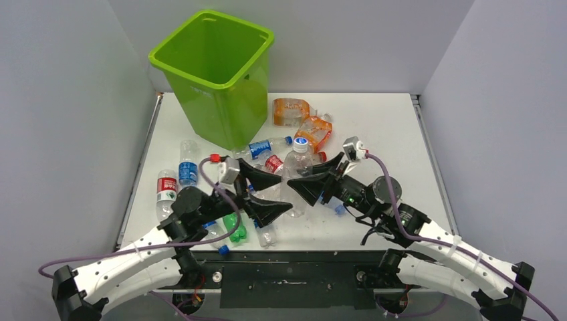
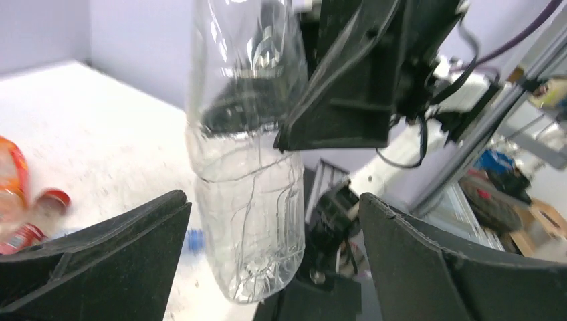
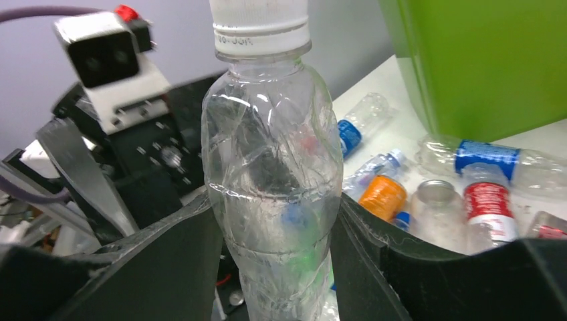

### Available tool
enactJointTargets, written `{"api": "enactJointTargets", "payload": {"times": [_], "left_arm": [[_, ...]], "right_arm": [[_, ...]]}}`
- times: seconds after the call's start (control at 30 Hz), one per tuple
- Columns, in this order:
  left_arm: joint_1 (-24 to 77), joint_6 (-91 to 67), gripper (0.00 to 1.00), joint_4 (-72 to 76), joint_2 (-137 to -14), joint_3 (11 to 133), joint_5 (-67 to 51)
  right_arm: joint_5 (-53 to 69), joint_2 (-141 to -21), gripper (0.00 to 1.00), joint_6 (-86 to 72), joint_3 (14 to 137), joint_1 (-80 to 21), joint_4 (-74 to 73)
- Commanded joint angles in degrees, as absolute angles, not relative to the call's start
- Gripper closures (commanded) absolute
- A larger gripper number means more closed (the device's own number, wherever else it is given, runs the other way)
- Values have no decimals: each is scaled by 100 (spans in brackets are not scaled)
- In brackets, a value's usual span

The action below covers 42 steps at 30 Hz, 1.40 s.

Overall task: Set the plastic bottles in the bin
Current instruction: Place the plastic bottle in the trash bin.

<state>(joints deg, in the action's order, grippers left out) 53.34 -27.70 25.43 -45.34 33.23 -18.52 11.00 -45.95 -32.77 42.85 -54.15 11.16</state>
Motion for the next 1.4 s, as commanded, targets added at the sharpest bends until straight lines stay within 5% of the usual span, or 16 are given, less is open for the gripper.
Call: {"api": "enactJointTargets", "payload": {"times": [0.0, 0.3, 0.53, 0.83, 0.93, 1.0, 1.03, 1.07, 1.13, 1.2, 1.37], "left_arm": [[5353, -2617, 3, 2749, -3763, 3407, -899], [5329, -3000, 3, 1037, -5160, 5683, -542], [5301, -3058, 15, 168, -6277, 6762, -913], [5300, -3046, 49, 476, -6530, 6650, -1066], [5300, -3021, 71, 656, -6562, 6615, -1166], [5300, -2945, 93, 761, -6558, 6589, -1195], [5300, -2897, 100, 798, -6547, 6584, -1183], [5300, -2830, 100, 814, -6537, 6587, -1102], [5275, -2552, 100, 803, -6439, 6640, -867], [5172, -2283, 100, 723, -6283, 6767, -567], [3972, -2129, 100, 1224, -5952, 7030, -180]], "right_arm": [[629, -4157, 59, -2475, 4423, -5467, 298], [450, -3941, 62, -2283, 4120, -5481, 122], [426, -3990, 63, -2181, 4187, -5510, 88], [446, -3983, 64, -2107, 4197, -5514, 46], [433, -3981, 64, -2112, 4167, -5515, 53], [409, -3969, 55, -2126, 4166, -5517, 28], [409, -3960, 39, -2123, 4158, -5514, 19], [428, -3950, 20, -2127, 4165, -5519, 18], [423, -3916, 0, -2135, 4251, -5516, -184], [314, -3838, 10, -2112, 4373, -5519, -376], [-296, -3318, 10, -1934, 4453, -5515, -854]]}}
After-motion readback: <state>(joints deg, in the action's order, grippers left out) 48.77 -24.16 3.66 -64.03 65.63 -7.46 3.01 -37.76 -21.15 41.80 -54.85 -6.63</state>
